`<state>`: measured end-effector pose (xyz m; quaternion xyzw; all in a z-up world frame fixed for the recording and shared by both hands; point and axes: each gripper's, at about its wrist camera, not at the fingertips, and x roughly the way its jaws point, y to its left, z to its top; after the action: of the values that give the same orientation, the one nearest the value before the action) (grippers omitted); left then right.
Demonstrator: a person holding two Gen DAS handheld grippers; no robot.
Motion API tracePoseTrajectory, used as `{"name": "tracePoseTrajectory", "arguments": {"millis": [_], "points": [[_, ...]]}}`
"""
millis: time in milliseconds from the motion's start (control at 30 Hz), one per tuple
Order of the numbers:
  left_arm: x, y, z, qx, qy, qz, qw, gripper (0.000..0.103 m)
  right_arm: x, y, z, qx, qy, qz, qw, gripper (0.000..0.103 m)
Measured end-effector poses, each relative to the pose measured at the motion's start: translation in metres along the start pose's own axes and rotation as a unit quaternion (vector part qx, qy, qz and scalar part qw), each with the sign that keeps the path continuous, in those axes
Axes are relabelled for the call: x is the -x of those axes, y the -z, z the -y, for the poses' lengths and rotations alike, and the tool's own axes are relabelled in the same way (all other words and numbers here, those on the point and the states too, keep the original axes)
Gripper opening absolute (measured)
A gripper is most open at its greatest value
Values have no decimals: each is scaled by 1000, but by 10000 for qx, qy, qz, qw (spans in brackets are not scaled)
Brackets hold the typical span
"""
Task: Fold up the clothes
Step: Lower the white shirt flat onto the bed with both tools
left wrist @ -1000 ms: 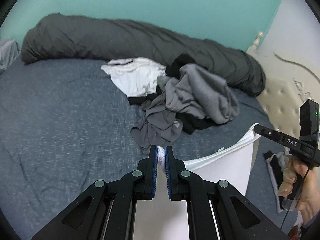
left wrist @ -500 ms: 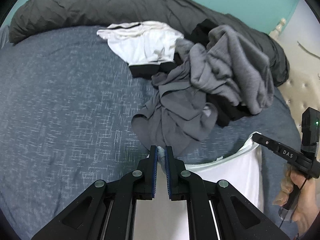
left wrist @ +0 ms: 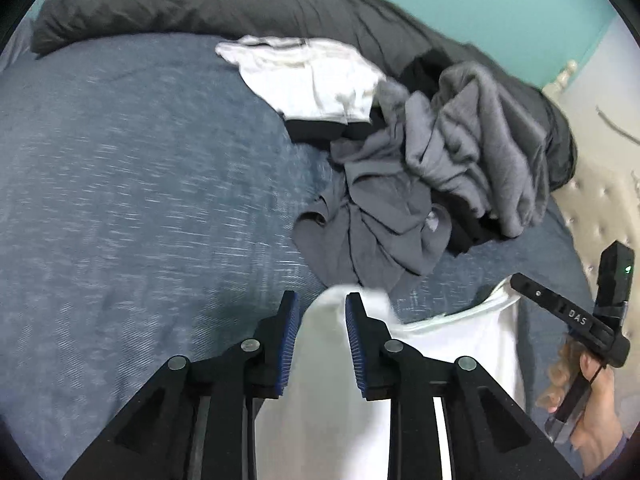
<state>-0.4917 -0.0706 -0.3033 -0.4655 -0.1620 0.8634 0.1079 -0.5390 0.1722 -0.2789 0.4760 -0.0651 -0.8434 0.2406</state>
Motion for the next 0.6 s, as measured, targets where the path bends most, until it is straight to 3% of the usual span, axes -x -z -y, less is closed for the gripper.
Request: {"name": "tracePoseTrajectory", "arguments": {"millis": [33, 67, 167, 267, 433, 600], "points": [[8, 2, -4, 43, 27, 6, 10000, 36, 7, 0, 3, -99, -83, 21, 9999, 77], [17, 5, -7, 69, 38, 6, 10000, 38, 14, 0, 5, -203, -146, 49, 9997, 81], [45, 20, -17, 61, 101, -1, 9999, 38, 43, -1, 10, -580, -26, 239, 9980, 81], [74, 42, -28, -22, 211, -67, 9998, 40, 83, 11, 3, -609, -273, 573, 9961, 81], [113, 104, -56, -180, 140, -298, 9993, 42, 131, 89, -16, -640, -621, 625, 9941, 81], [140, 163, -87, -5, 57, -509, 9987, 42, 172, 174, -30, -795, -814, 658, 9913, 81]]}}
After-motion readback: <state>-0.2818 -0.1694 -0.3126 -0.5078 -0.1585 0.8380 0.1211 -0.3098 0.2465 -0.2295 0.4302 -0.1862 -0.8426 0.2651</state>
